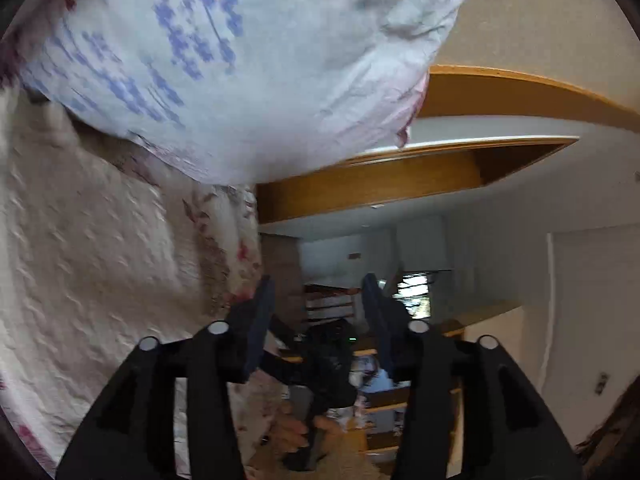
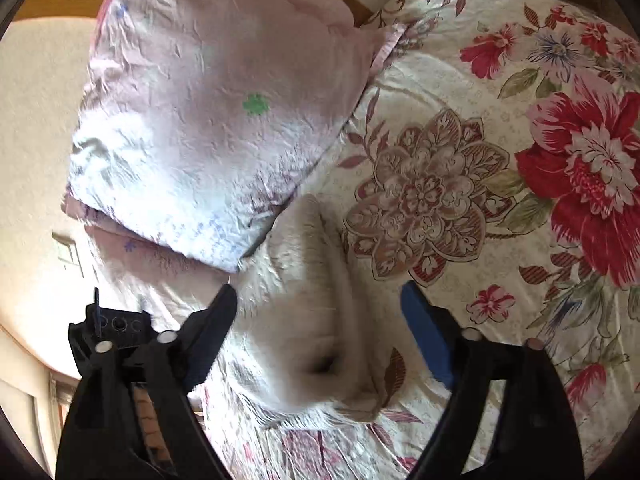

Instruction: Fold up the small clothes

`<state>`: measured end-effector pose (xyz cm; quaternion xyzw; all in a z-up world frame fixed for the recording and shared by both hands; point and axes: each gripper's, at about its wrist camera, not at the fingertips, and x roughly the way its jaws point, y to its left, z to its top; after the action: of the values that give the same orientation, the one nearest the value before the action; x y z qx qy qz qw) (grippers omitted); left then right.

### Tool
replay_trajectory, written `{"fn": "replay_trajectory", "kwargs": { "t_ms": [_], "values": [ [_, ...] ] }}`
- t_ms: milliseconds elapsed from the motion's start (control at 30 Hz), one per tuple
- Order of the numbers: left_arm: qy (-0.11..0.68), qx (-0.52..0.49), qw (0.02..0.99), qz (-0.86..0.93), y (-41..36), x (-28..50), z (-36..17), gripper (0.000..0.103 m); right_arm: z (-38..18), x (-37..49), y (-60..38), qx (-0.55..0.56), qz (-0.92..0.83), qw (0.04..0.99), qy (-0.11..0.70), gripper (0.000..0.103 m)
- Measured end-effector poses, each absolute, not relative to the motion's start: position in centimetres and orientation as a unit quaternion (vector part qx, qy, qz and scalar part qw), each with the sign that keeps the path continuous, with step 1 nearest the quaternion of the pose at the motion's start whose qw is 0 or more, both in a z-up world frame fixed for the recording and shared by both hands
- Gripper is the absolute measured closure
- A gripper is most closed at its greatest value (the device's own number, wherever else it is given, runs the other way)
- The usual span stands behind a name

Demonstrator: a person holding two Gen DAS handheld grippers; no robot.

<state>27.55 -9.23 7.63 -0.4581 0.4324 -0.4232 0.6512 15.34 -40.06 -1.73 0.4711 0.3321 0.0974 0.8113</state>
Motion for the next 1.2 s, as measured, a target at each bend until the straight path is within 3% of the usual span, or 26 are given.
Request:
{"fn": "replay_trajectory", "kwargs": {
  "t_ms": [33,300,333,400,433,533,633,733,800,833,867,933,1000,1033,1067,1133,1200],
  "values": [
    [0.435,-0.441,0.679,-0.395,-7.8,27.3,7.3,0.041,-1.8,15.6,-39.8,0.469,0.101,0.809,0.339,0.016],
    [0.469,-0.420,0.736,-0.249,0.3,24.3,2.8,0.038,-2.0,19.6,-36.3,0.430,0.113,0.803,0.396,0.022],
    [0.472,-0.417,0.737,-0.244,0.3,24.1,2.5,0.038,-2.3,20.4,-35.7,0.426,0.117,0.798,0.410,0.030],
    [0.481,-0.410,0.736,-0.242,0.9,23.7,1.6,0.037,-2.8,21.4,-34.6,0.408,0.112,0.794,0.437,0.067],
    [0.486,-0.403,0.736,-0.243,0.5,23.8,1.5,0.037,-2.9,21.4,-34.2,0.396,0.108,0.799,0.440,0.076],
    [0.493,-0.376,0.745,-0.248,0.4,23.9,1.3,0.035,-0.9,18.9,-34.2,0.392,0.122,0.826,0.387,0.085],
    [0.499,-0.340,0.759,-0.243,-0.6,25.0,1.4,0.028,-0.5,15.4,-34.5,0.395,0.105,0.835,0.369,0.085],
    [0.522,-0.307,0.758,-0.243,-2.3,25.7,0.6,0.027,-3.3,14.8,-35.5,0.412,0.087,0.810,0.409,0.075],
    [0.536,-0.280,0.758,-0.244,-3.7,26.4,0.2,0.026,-3.6,14.8,-36.7,0.453,0.093,0.792,0.399,0.049],
    [0.539,-0.264,0.762,-0.244,-4.5,26.7,0.1,0.026,-3.4,15.0,-36.9,0.458,0.100,0.791,0.393,0.017],
    [0.542,-0.250,0.765,-0.243,-5.1,26.9,0.0,0.025,-3.1,15.5,-37.0,0.450,0.108,0.797,0.389,0.010],
    [0.548,-0.228,0.768,-0.239,-6.4,27.4,-0.4,0.024,-3.3,16.7,-36.8,0.444,0.121,0.791,0.403,0.010],
    [0.549,-0.225,0.769,-0.239,-7.5,27.8,-0.9,0.024,-4.4,18.3,-36.4,0.451,0.135,0.773,0.424,0.018],
    [0.541,-0.225,0.775,-0.238,-7.8,27.9,-1.0,0.030,-5.1,18.9,-36.0,0.454,0.141,0.765,0.434,0.049],
    [0.540,-0.227,0.775,-0.237,-8.1,27.9,-1.0,0.034,-5.6,19.3,-35.5,0.461,0.147,0.757,0.440,0.067],
    [0.532,-0.240,0.779,-0.231,-7.5,27.6,-0.7,0.060,-5.3,19.1,-34.6,0.469,0.155,0.760,0.423,0.070],
    [0.520,-0.262,0.771,-0.258,-6.0,26.5,0.0,0.068,-3.6,18.6,-33.1,0.453,0.186,0.772,0.405,0.072]
  ]
}}
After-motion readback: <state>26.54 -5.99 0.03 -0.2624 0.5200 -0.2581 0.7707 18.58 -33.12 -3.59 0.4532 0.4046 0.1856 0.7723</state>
